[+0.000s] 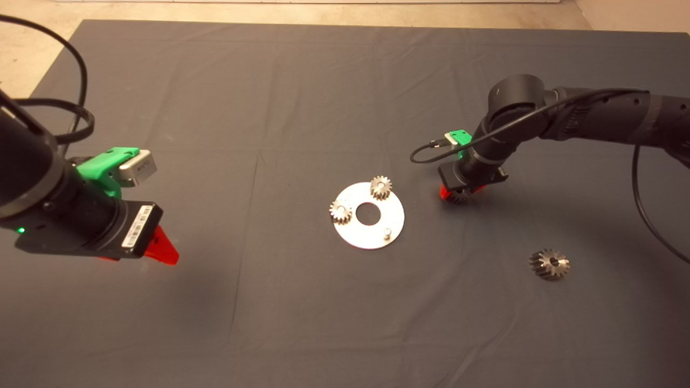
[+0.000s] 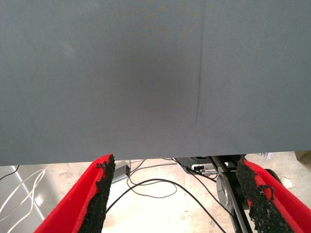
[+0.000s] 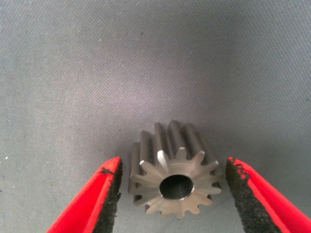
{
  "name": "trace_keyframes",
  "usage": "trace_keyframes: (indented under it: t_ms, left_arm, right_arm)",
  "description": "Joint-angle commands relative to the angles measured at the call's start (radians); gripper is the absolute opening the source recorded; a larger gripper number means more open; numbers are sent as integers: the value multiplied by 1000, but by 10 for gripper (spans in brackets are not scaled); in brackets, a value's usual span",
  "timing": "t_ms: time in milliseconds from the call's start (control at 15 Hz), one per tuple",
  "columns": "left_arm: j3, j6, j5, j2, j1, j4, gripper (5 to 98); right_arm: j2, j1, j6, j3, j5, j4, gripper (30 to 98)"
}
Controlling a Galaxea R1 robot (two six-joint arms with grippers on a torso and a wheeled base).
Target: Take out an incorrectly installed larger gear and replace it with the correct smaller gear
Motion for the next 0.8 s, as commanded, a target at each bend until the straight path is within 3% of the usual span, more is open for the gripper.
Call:
trace_keyframes:
  t_ms: [0,200,400,467,733]
  left_arm:
    - [7,-3,133,-2,-16,1,635]
    - [4,-3,133,-2,-16,1,635]
    - [4,-3,133,-2,-16,1,635]
    - [4,-3,133,-2,-16,1,635]
    - [6,-3,133,-4,-16,1,635]
  right_arm:
    - [5,20,-4,-5,3,-31,567]
    - [8,20,-2,-5,3,-31,556]
    - [12,20,-2,-5,2,-31,511]
    - [12,20,-2,-5,3,-31,467]
    - [13,20,-1,-4,3,-31,446]
